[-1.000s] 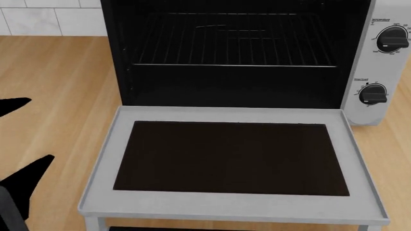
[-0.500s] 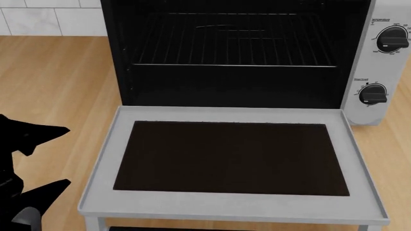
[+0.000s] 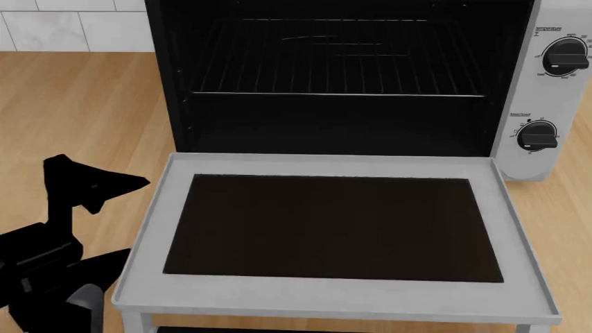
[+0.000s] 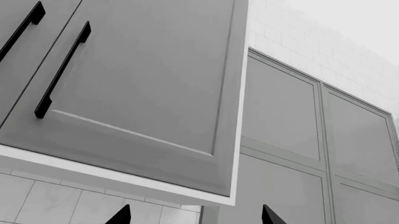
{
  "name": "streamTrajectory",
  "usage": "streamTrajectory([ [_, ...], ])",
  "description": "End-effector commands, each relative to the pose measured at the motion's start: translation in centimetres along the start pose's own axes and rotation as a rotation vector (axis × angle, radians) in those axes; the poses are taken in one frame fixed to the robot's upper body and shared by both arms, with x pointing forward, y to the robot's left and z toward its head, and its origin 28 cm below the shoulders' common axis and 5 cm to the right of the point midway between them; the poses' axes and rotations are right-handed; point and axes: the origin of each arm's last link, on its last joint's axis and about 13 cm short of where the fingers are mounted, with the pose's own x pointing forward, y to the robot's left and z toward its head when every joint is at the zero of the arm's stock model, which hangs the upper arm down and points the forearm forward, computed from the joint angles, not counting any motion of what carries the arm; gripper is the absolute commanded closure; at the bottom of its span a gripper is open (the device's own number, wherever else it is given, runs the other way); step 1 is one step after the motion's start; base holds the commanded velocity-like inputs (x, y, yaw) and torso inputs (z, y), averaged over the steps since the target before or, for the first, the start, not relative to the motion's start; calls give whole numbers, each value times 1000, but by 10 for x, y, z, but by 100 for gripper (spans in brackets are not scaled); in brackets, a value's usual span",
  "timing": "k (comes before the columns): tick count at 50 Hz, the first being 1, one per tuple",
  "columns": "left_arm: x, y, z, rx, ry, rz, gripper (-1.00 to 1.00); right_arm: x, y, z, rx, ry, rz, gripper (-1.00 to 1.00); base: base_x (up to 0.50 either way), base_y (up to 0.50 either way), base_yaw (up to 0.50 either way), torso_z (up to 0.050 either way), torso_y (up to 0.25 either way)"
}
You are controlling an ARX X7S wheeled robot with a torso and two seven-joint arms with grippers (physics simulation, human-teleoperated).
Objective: Close the toaster oven door.
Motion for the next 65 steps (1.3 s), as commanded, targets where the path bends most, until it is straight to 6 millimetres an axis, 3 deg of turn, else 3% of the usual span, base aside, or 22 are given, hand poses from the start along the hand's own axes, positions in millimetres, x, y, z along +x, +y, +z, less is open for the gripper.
streamTrajectory([
  [1,14,4,-1,27,-44,11,-100,-1,-2,3,-7,-4,-5,-100,0,0,0,0,0],
  [10,27,-1,-6,45,-80,22,-100,-2,-3,2,-9,0,-8,-100,0,0,0,0,0],
  [14,24,5,-6,58,-93,82,-100,-2,-3,3,-9,-2,-6,-100,0,0,0,0,0],
  [20,5,18,5,84,-137,162,-100,-1,-1,4,-5,-4,-1,-100,0,0,0,0,0],
  [32,-5,24,8,96,-253,281,-100,-1,-1,7,-8,-9,-1,-100,0,0,0,0,2],
  [57,-10,22,25,-237,-275,630,-100,-1,-5,13,-8,-22,-14,-100,-2,0,0,0,3],
  [65,-10,33,28,-227,-293,716,-100,-2,-7,13,-11,-23,-18,-100,-3,-1,-1,2,4],
])
